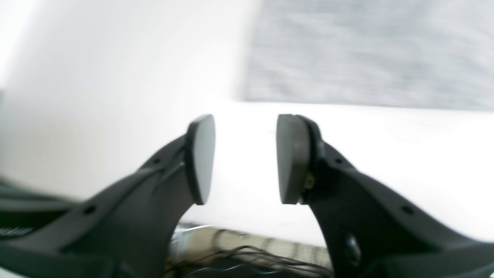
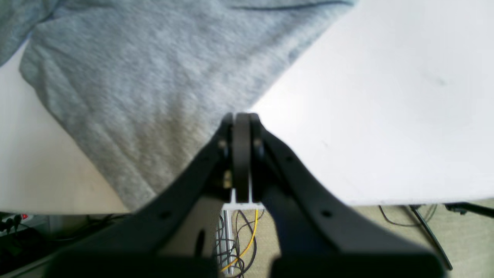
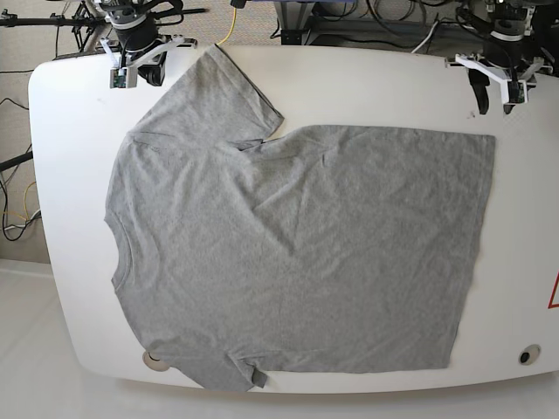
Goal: Fold the T-shirt properly
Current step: 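Lower both open grippers toward the grey T-shirt's edge, then position the right gripper over the sleeve edge of the shirt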
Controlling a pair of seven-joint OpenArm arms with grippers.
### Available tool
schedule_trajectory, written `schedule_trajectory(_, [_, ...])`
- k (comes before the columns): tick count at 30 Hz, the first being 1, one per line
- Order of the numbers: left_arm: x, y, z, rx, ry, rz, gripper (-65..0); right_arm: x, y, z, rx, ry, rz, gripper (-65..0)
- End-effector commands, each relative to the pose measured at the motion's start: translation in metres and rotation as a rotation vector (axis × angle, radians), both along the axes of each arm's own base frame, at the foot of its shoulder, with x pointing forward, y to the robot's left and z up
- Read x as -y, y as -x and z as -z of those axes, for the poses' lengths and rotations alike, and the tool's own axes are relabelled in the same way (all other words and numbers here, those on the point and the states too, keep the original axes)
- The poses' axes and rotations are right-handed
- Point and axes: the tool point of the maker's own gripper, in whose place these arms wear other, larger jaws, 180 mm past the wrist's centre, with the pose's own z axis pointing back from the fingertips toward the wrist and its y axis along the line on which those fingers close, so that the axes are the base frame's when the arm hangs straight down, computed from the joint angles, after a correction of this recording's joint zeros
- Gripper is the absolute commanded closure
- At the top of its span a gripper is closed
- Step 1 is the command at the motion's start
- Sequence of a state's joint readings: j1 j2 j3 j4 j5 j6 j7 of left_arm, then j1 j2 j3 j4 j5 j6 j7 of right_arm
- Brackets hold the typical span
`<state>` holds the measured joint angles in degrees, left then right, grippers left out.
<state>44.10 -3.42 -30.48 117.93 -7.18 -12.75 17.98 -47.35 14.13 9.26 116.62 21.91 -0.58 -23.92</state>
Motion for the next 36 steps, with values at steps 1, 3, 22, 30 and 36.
schedule_trajectory(1, [-0.008, -0.001, -0.011, 0.028, -0.030, -0.010, -26.2, 0.005, -0.004, -0.010, 0.032, 0.010, -0.002, -9.8])
schedule_trajectory(3, [-0.011, 0.001, -0.011, 0.018, -0.034, -0.016, -26.6, 0.007, -0.005, -0.010, 0.032, 0.005, -0.002, -18.1])
schedule_trajectory(22, [-0.022, -0.006, -0.008, 0.002, -0.043, -0.024, -25.1, -0.008, -0.015, -0.004, -0.028, -0.010, -0.035, -28.3])
schedule_trajectory(30, [-0.015, -0.017, 0.002, -0.048, -0.022, 0.030, -26.1, -0.024, -0.017, -0.001, -0.032, -0.042, -0.080, -28.8])
schedule_trajectory(36, [-0.016, -0.022, 0.012, -0.082, -0.012, 0.045, -26.2, -0.031, -0.015, 0.000, -0.034, -0.058, -0.098, -28.5])
